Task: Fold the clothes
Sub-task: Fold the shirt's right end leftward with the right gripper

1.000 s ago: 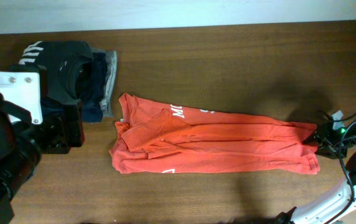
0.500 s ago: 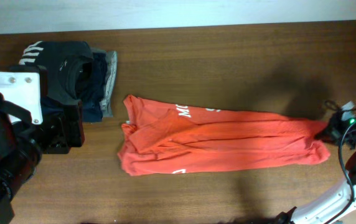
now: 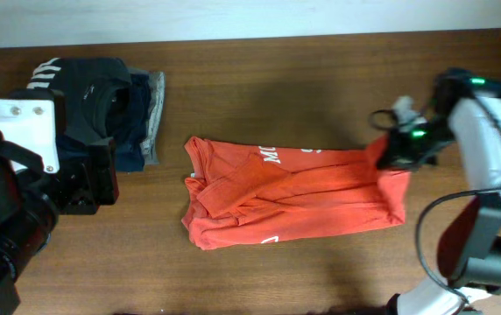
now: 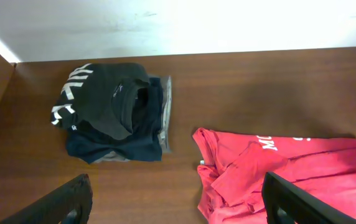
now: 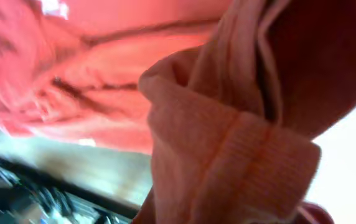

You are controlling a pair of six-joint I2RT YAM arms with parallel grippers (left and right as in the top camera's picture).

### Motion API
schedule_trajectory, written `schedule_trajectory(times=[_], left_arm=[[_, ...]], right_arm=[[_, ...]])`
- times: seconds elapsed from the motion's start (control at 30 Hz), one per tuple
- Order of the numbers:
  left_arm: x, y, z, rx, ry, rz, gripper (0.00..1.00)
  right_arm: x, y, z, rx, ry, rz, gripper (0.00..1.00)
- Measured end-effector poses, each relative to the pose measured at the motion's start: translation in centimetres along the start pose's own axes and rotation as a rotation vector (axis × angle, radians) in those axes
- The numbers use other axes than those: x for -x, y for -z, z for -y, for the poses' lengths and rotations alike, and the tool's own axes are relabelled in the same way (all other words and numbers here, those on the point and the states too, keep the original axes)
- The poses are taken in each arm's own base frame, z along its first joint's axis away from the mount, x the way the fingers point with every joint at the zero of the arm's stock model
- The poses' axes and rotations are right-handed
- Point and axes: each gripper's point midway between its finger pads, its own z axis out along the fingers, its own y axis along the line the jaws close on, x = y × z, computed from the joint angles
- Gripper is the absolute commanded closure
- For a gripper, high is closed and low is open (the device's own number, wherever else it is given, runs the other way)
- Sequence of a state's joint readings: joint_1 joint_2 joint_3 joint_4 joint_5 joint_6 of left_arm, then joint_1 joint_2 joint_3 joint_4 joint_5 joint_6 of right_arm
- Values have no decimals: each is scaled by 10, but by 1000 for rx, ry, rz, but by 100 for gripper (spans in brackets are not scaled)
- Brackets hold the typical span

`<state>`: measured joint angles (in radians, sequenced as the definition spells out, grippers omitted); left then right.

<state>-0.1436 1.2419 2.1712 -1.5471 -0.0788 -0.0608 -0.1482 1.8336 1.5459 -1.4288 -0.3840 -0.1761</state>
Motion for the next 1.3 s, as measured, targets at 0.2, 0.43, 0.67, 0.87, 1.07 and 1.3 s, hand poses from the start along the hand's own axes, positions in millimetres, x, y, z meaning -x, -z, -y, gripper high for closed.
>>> schedule_trajectory(times=[0.2, 0.43, 0.67, 0.87, 1.07, 1.3], left_arm=[[0, 0, 0, 0, 0, 1, 13], [0, 0, 0, 0, 0, 1, 13], [0, 0, 0, 0, 0, 0, 13], [-2, 0, 0, 1, 2, -9, 4], [-3, 0, 0, 1, 2, -12, 4], [-3, 0, 0, 1, 3, -11, 4]], right_arm=[[-15, -62, -72, -73, 205, -104, 96], [-6, -114, -126, -77, 283, -7, 96], [-8, -126, -153, -62, 271, 19, 26], [-9, -111, -157, -16, 305, 36, 33], [-2, -36, -129, -53, 205, 218, 96], [-4, -107, -65, -123, 82, 109, 96]])
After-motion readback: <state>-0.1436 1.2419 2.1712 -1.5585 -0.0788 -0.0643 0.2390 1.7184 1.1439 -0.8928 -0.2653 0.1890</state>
